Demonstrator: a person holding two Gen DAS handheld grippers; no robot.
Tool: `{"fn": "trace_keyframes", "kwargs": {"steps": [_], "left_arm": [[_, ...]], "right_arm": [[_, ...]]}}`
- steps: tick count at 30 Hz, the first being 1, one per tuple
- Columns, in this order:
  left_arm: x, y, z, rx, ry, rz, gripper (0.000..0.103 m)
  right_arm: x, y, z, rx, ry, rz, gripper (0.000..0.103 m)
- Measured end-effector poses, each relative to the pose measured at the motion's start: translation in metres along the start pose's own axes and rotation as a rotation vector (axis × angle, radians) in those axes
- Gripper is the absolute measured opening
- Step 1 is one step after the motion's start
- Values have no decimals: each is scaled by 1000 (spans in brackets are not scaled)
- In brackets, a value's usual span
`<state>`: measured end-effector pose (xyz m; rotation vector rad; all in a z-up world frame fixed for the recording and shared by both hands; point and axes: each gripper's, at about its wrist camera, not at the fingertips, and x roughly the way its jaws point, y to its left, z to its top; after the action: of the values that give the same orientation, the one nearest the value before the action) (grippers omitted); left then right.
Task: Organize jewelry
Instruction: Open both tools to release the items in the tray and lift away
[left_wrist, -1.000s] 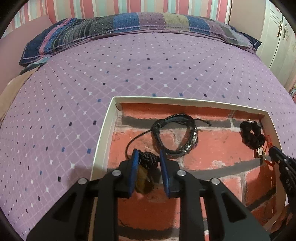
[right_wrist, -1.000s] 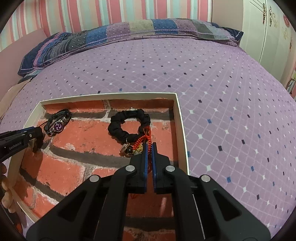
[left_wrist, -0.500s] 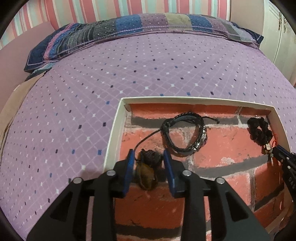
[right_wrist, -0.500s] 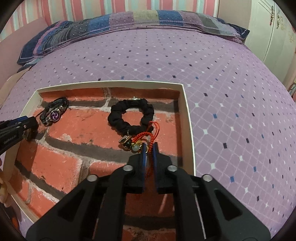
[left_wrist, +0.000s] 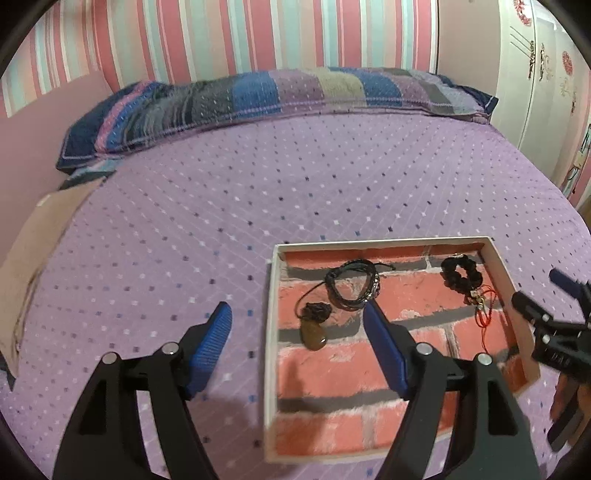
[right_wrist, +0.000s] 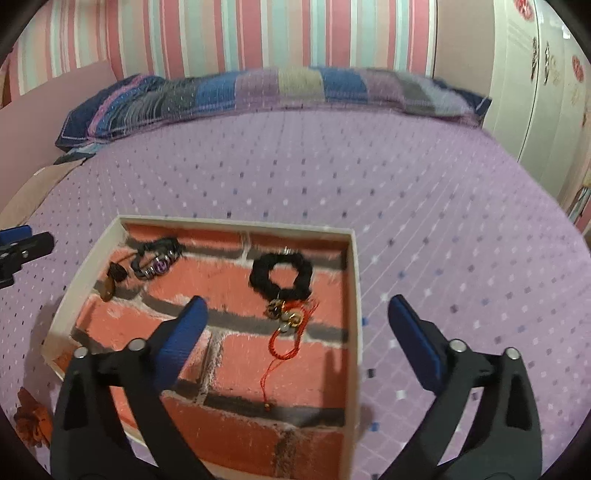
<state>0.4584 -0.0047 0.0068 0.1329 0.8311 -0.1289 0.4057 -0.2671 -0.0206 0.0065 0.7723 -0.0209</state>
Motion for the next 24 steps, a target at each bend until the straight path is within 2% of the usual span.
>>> {"fn": "trace_keyframes", "kwargs": {"steps": [2, 4, 10, 14, 24], "left_arm": [[-18, 4, -4, -4, -27, 7, 89], [-39, 10, -11, -4, -66, 25, 90], [-87, 27, -33, -27, -111, 21, 90], [-114, 33, -51, -22, -145, 55, 93], [-150, 41, -108, -59, -151, 90, 93]], "right_arm": [[-13, -3, 4, -12, -14, -24, 99], [-24, -7, 4, -14, -25, -37, 99], [-48, -19, 0, 18, -24, -36, 99], [-63, -23, -7, 12, -29, -53, 99], [-110, -30, -50, 17, -71, -52, 99]]}}
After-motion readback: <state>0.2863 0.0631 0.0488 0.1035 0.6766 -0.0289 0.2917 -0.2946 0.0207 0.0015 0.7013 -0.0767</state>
